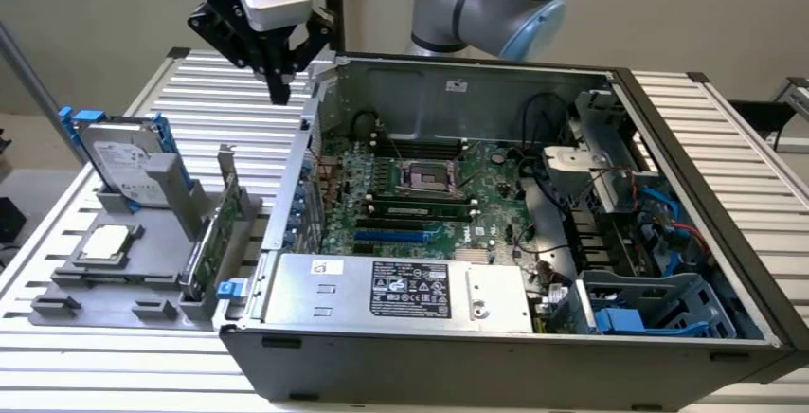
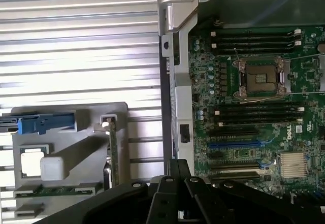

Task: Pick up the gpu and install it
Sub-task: 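Reach for the gpu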

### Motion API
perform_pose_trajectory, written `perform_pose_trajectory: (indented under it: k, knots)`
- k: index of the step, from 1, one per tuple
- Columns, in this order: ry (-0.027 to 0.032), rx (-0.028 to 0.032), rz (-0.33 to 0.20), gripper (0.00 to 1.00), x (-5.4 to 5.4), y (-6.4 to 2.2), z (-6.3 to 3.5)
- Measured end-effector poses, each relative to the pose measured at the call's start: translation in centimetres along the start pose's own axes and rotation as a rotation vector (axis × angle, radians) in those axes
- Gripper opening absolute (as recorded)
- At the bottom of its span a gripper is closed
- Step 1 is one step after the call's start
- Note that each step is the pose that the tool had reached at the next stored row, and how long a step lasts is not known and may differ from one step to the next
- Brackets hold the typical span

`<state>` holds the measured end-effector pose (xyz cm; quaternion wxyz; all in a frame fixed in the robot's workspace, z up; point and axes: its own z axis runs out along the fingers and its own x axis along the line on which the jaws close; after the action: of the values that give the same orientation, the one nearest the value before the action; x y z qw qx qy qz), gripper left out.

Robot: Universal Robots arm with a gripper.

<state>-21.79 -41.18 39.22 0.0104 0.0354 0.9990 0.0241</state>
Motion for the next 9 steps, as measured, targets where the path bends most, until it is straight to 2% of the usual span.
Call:
perform_pose_trajectory:
  k: [9]
  knots:
    - [0.0, 0.0001, 0.0, 0.11, 4.1, -0.88, 0.91]
